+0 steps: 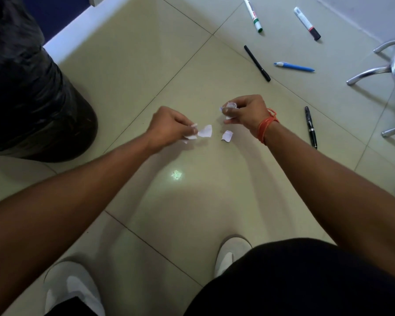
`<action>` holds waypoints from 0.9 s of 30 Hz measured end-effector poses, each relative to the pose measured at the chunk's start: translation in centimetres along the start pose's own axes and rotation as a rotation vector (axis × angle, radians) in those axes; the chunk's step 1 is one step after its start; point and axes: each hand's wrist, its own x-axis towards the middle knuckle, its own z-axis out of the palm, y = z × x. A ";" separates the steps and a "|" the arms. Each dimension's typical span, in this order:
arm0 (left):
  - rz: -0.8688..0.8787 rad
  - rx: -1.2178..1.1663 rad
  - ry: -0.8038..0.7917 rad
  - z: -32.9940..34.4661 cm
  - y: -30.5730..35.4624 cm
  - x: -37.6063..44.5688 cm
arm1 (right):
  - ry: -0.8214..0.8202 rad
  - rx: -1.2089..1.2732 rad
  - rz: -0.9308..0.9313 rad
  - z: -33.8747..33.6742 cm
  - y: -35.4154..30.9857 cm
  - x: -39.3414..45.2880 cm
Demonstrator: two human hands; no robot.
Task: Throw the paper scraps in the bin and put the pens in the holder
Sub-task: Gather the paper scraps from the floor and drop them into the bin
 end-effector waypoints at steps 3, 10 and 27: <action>0.035 -0.142 0.093 -3.0 2.3 -0.2 | -0.021 0.073 -0.041 0.9 -2.4 0.1; 0.180 -0.338 0.308 -10.7 8.4 -3.8 | -0.142 0.150 -0.203 6.3 -10.8 -0.6; -0.118 0.131 0.866 -29.8 5.9 -13.4 | -0.456 -0.405 -0.769 28.7 -30.0 -7.3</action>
